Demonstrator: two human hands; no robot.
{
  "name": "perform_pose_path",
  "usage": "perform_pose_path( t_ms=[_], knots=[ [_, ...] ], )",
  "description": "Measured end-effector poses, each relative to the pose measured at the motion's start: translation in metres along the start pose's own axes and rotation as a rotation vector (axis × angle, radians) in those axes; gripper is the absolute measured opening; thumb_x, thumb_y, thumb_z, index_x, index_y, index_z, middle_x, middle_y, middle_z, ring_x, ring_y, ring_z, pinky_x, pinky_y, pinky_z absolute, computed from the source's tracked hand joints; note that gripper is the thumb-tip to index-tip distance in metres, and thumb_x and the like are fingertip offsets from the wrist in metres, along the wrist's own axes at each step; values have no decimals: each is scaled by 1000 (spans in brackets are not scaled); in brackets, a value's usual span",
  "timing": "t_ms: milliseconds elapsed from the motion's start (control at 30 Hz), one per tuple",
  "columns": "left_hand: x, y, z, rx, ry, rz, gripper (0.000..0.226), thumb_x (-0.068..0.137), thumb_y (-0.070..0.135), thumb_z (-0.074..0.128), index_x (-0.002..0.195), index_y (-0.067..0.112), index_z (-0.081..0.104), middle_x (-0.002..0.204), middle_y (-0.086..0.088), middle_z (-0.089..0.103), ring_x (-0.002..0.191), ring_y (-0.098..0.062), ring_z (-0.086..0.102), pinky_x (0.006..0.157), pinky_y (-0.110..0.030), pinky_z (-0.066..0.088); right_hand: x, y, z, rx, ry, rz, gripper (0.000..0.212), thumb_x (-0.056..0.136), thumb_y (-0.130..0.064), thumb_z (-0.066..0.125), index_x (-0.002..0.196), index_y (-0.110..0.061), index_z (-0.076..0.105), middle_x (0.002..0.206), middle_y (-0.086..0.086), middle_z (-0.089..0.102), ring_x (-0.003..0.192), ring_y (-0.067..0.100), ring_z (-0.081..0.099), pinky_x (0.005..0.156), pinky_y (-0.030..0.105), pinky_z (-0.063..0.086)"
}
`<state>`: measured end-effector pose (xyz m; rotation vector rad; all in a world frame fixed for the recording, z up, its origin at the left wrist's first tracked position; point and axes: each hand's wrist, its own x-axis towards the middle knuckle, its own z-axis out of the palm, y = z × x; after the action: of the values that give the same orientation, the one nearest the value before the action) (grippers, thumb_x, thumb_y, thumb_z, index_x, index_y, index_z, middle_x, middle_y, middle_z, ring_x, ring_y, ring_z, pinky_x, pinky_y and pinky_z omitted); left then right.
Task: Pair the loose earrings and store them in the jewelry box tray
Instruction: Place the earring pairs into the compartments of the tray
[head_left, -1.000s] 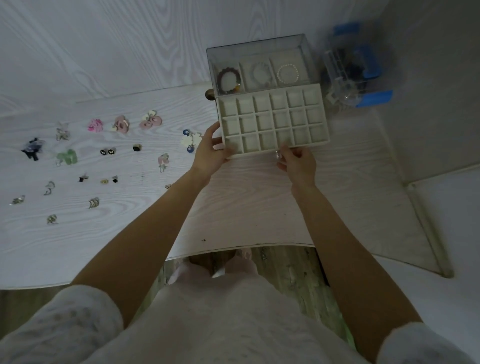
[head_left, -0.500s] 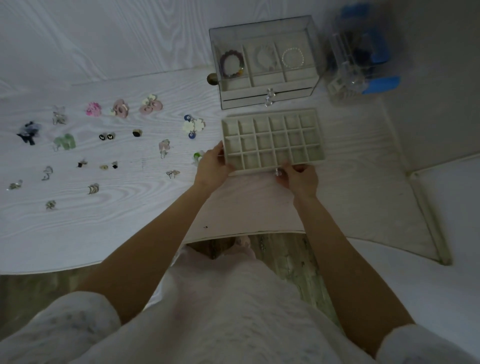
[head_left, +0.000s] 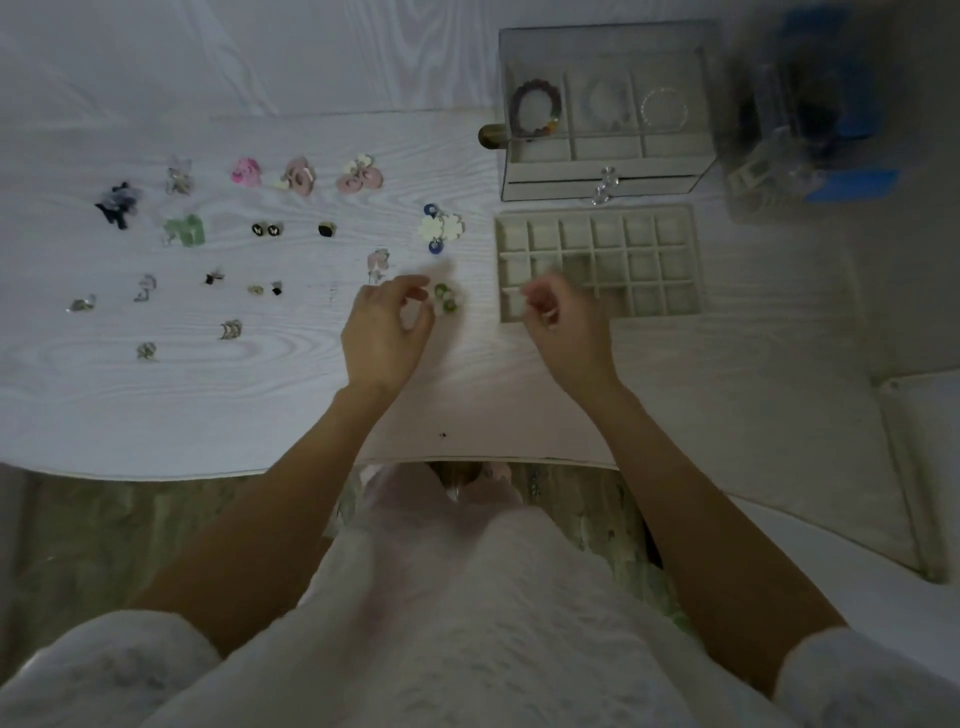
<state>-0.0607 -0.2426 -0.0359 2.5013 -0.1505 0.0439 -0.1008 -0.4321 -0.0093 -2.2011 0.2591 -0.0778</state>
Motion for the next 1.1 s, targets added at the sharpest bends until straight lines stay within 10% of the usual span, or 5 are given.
perform_pose_path(
  t_ms=[267, 500, 800, 900, 1100],
  knots=[
    [30, -29, -1, 336, -303, 175, 53, 77, 30, 69, 125, 9, 55, 120, -18, 58, 108, -38, 49, 90, -44, 40, 50, -19, 78, -460, -410, -96, 56, 78, -9, 67, 129, -8, 44, 128, 14, 43, 112, 30, 48, 88, 38, 47],
    [48, -17, 3, 188, -389, 129, 22, 87, 20, 58, 103, 10, 67, 101, -13, 64, 89, -29, 60, 71, -30, 38, 47, -14, 97, -362, -247, -41, 8, 87, -9, 56, 93, -4, 58, 98, 15, 59, 85, 28, 56, 64, 29, 34],
    [53, 4, -3, -406, -261, -145, 20, 84, 16, 66, 103, 12, 69, 94, -1, 69, 84, -7, 63, 77, -7, 46, 50, -22, 64, 108, -112, 82, 22, 85, -29, 67, 91, -8, 63, 82, 9, 68, 75, 19, 61, 64, 29, 45],
    [73, 33, 9, -607, -281, -187, 21, 84, 11, 66, 105, 10, 68, 92, -6, 68, 78, -15, 64, 81, -24, 54, 70, -17, 30, 191, -56, 124, 23, 80, -29, 71, 93, -11, 66, 80, 4, 67, 75, 15, 63, 68, 25, 50],
    [102, 57, 37, -494, -309, -135, 28, 81, 9, 67, 109, 5, 66, 106, -12, 69, 99, -21, 64, 85, -22, 47, 102, 0, 7, 39, -41, 166, 27, 75, -19, 75, 98, -6, 69, 91, 11, 71, 86, 22, 65, 71, 28, 50]
  ],
)
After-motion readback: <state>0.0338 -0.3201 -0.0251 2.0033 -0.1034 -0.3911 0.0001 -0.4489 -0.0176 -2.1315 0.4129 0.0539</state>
